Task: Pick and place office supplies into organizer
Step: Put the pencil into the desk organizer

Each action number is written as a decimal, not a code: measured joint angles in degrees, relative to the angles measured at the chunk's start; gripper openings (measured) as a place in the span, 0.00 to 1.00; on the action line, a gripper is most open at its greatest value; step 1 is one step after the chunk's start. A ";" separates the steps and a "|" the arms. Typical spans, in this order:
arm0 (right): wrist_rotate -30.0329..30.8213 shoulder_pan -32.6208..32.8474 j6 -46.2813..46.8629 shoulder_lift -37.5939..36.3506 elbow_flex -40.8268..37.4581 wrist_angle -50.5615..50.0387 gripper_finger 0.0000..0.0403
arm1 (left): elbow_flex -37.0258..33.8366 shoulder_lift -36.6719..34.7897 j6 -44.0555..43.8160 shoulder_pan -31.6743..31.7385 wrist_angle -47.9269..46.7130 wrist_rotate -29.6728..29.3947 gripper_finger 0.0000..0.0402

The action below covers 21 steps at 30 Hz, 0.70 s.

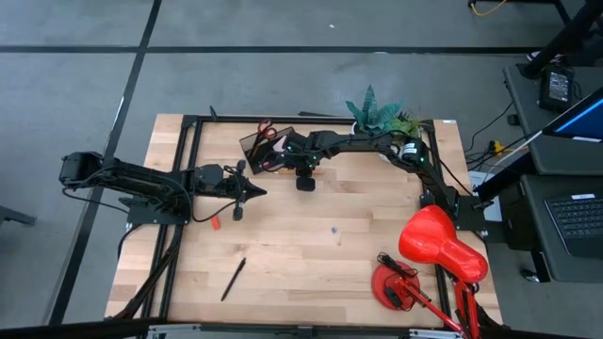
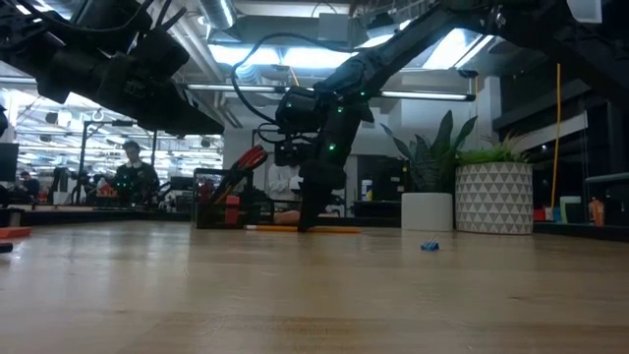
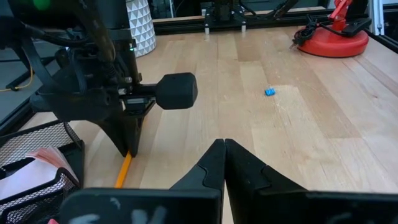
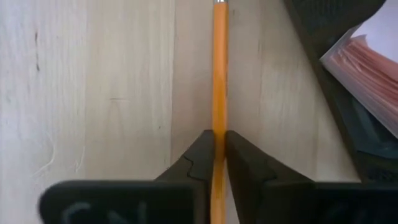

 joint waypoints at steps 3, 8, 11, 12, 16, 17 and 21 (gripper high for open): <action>-0.02 0.00 -0.02 -0.02 0.00 -0.06 0.06 | 0.00 0.00 0.02 0.00 0.00 0.00 0.01; -0.13 0.00 -0.02 -0.02 -0.02 -0.10 0.04 | 0.00 0.00 0.02 0.02 0.00 0.00 0.01; -0.15 0.00 -0.02 -0.02 -0.02 -0.10 0.05 | 0.00 0.02 0.02 0.02 0.00 0.00 0.00; -0.15 0.00 -0.02 -0.02 -0.02 -0.10 0.05 | 0.00 0.02 0.02 0.00 0.00 0.00 0.00; -0.16 0.00 -0.03 -0.02 -0.02 -0.11 0.06 | 0.00 0.02 0.02 0.02 0.00 0.00 0.01; -0.17 0.00 -0.02 -0.02 -0.02 -0.11 0.06 | 0.00 0.02 0.02 0.02 0.00 0.00 0.01; -0.17 0.00 0.06 -0.02 -0.02 -0.15 0.06 | 0.00 0.02 0.02 0.02 0.00 0.00 0.00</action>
